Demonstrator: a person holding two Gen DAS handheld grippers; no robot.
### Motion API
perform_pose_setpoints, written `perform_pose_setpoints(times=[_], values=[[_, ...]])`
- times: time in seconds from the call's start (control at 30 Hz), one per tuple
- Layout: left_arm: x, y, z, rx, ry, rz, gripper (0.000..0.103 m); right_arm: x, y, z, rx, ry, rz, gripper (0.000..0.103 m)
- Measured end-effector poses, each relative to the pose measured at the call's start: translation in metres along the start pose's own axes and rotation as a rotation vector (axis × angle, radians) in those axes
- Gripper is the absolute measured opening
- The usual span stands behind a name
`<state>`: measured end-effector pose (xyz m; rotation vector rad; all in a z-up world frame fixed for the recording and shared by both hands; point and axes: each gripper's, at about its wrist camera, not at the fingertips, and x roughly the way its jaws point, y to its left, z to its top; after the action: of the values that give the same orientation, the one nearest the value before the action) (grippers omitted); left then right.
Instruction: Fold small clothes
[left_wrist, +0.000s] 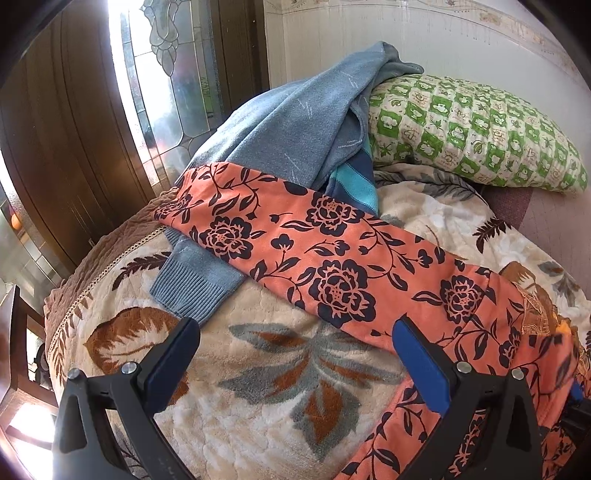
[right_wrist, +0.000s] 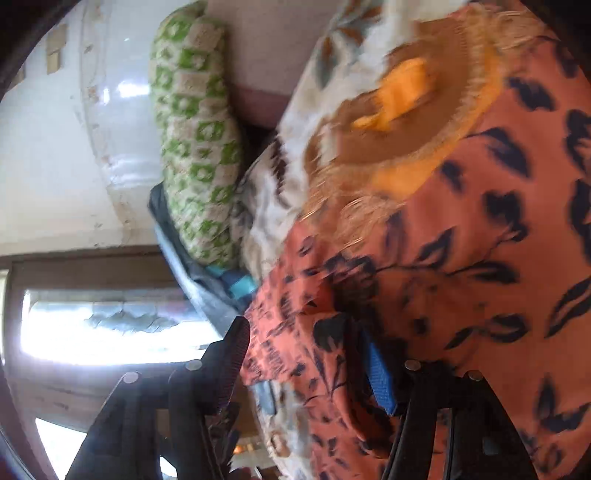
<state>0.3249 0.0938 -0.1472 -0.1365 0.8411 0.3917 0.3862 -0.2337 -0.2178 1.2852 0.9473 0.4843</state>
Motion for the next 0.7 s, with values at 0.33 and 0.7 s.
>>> perform_pose_setpoints(times=[0.33,0.7], values=[[0.001,0.016,0.002,-0.086,0.01,-0.085,0.103,-0.02,0.035,-0.021,-0.3,-0.071,-0.331,0.064],[0.026,-0.072,-0.03,0.052,0.174,-0.354,0.103,-0.187,-0.065,-0.014,-0.251,-0.322,-0.547,0.036]])
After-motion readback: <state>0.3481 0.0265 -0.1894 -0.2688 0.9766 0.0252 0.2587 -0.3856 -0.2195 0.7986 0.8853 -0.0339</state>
